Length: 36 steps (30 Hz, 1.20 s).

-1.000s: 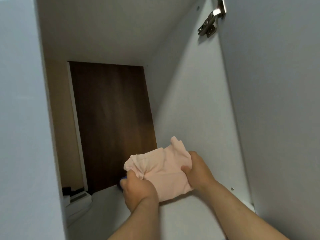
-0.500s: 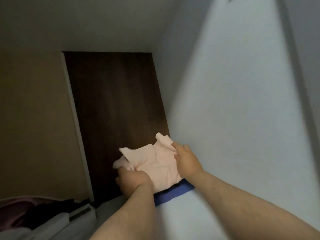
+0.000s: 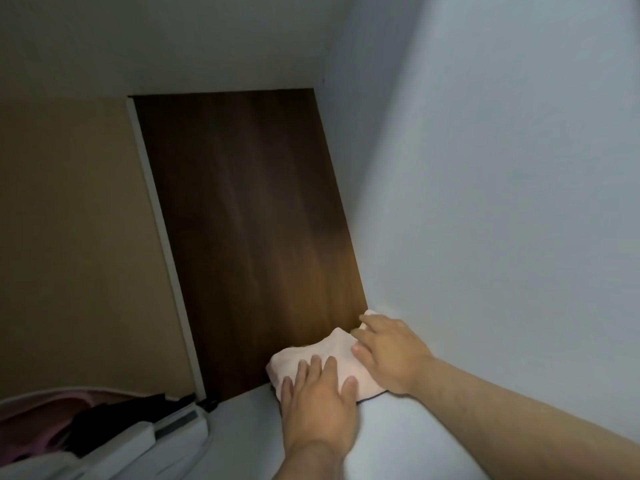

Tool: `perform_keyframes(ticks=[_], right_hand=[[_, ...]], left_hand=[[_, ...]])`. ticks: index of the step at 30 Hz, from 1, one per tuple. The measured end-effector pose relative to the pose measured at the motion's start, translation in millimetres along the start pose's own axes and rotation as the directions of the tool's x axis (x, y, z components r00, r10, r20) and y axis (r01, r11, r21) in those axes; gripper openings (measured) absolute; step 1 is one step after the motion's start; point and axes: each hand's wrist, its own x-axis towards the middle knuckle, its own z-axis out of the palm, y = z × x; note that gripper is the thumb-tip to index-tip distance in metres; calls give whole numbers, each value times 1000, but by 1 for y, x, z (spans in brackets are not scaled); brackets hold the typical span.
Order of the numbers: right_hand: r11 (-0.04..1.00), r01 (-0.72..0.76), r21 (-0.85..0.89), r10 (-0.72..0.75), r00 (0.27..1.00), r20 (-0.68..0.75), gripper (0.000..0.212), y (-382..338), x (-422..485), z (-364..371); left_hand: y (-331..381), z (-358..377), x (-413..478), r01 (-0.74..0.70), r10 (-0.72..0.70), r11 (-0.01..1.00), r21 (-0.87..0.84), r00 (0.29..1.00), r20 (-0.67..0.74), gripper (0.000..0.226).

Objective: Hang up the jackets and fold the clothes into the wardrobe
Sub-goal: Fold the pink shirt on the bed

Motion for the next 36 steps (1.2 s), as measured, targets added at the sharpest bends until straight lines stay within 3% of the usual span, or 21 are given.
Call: perform_keyframes(ticks=[4,7,11,15,18,21,23,27,31,36], right_hand=[[986,-147,76,109,922,371,60,7,-5,4],[956,-255,148,160,869,468,69,8,0,5],[966,-242,96,172,871,460,73,6,8,10],[984,-175,35,147,908,393,58,8,7,19],[960,-271,74,247,940,233,56,4,4,21],[963,-156,-221,166,986,31,52,-7,1,17],[941,-87,-327,99,995,21,46,-18,-4,14],[933,-230,-277,267,958,104,43,-31,-30,2],[942,-295,-160,316,940,125,43,-38,-63,-20],[976,-219,4,210,942,263,40,-46,-109,-58]], left_hand=[[-7,5,7,253,-262,965,74,950,169,54],[-2,8,7,348,-346,937,35,907,240,57],[-2,8,8,431,-416,902,-27,884,212,64],[-3,14,8,395,-395,918,26,908,137,65],[1,12,3,324,-324,926,193,946,-30,59],[7,12,5,111,-106,920,376,994,-33,50],[13,7,5,60,-93,913,404,994,63,57],[18,-5,-12,128,-201,945,302,954,223,72],[19,-14,-44,284,-311,948,148,925,217,67],[38,-29,-90,-56,60,997,-46,995,77,34]])
